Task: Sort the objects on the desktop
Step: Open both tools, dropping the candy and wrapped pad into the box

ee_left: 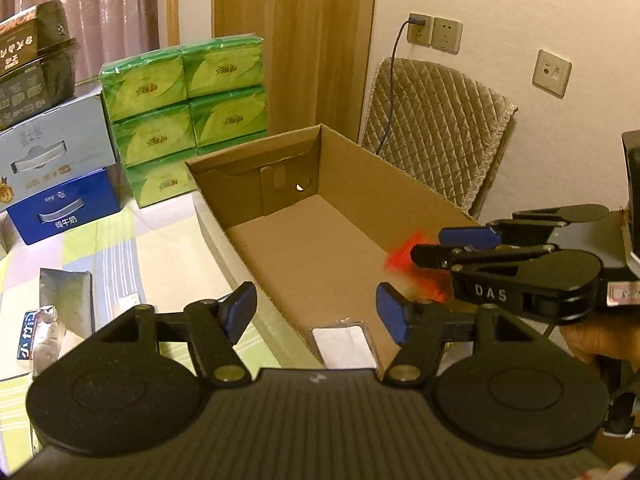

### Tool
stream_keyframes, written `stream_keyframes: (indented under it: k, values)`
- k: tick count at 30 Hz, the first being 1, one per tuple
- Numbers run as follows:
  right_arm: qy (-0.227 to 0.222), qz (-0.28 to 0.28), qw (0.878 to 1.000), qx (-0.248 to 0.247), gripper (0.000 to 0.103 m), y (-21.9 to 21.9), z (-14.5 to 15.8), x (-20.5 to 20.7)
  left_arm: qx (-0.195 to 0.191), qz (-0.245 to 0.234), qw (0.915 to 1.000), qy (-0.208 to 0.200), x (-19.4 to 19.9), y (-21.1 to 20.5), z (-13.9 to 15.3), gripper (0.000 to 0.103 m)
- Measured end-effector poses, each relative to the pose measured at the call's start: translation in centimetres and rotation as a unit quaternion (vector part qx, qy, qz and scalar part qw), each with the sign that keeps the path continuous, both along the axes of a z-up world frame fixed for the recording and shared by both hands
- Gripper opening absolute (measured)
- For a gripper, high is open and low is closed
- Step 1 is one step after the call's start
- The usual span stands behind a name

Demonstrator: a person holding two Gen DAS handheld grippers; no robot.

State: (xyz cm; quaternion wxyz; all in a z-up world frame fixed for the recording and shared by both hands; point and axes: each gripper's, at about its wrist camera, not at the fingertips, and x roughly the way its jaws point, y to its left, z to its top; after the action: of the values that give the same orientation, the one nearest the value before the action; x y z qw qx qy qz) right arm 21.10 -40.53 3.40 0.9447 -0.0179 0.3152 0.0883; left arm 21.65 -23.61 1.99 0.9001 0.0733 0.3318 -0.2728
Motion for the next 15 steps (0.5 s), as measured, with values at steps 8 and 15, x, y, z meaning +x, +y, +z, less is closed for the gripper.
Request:
stream_keyframes:
  k: [8,15]
  values:
    - [-0.015,0.011,1.000,0.007,0.044,1.6,1.7,-1.9,-0.005,0.012,0.9999,-0.004,-1.0,1.9,0.6,0.065]
    - [-0.033,0.028,0.999,0.013,0.045,3.8,3.7,-3.9,-0.003,0.031,0.9995,-0.009,-2.9,4.5,1.6,0.067]
